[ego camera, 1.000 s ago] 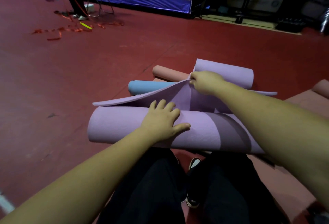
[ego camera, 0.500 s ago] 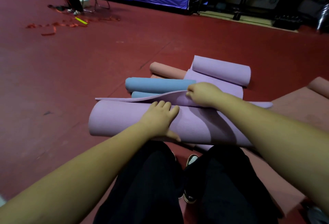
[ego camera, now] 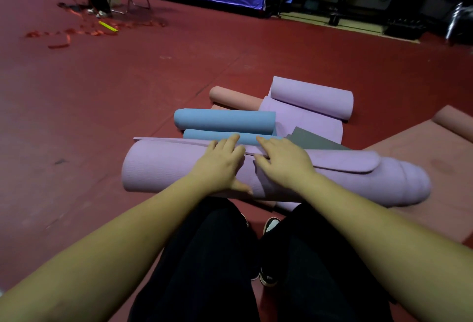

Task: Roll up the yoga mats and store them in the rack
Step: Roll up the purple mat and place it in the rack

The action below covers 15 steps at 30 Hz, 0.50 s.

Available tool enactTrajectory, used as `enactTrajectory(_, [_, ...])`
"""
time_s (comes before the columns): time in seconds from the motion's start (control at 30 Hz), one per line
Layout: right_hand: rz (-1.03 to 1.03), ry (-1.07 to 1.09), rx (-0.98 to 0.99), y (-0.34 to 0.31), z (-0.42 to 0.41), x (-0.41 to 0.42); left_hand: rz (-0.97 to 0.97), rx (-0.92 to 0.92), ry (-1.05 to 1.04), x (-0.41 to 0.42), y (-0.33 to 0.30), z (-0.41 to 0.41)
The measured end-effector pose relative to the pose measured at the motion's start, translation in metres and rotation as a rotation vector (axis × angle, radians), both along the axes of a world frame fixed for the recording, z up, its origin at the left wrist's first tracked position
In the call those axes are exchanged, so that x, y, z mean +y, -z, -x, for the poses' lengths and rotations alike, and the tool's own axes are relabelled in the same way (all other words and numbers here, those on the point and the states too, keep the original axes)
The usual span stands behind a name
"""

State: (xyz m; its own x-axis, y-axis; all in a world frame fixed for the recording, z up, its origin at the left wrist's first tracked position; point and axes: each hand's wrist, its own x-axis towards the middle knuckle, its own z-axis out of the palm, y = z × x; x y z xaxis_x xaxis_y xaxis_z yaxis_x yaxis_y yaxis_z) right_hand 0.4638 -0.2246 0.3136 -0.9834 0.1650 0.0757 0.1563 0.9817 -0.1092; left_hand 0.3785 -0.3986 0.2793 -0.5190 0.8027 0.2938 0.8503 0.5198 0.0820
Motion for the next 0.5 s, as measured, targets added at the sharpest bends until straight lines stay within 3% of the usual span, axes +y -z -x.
enactTrajectory(0.23, [0.038, 0.030, -0.016, 0.003, 0.010, -0.001, -0.012, 0.012, -0.034, 0.002, -0.003, 0.000])
enactTrajectory(0.37, [0.097, 0.057, -0.076, 0.010, 0.020, 0.007, -0.330, -0.179, -0.191, -0.005, 0.014, -0.017])
enactTrajectory(0.43, [0.061, 0.059, -0.091, 0.016, 0.025, 0.012, -0.633, -0.501, -0.346, -0.009, 0.015, -0.046])
enactTrajectory(0.5, [0.024, 0.045, -0.084, 0.023, 0.028, 0.016, -0.999, -1.246, -0.614, -0.004, 0.008, -0.073])
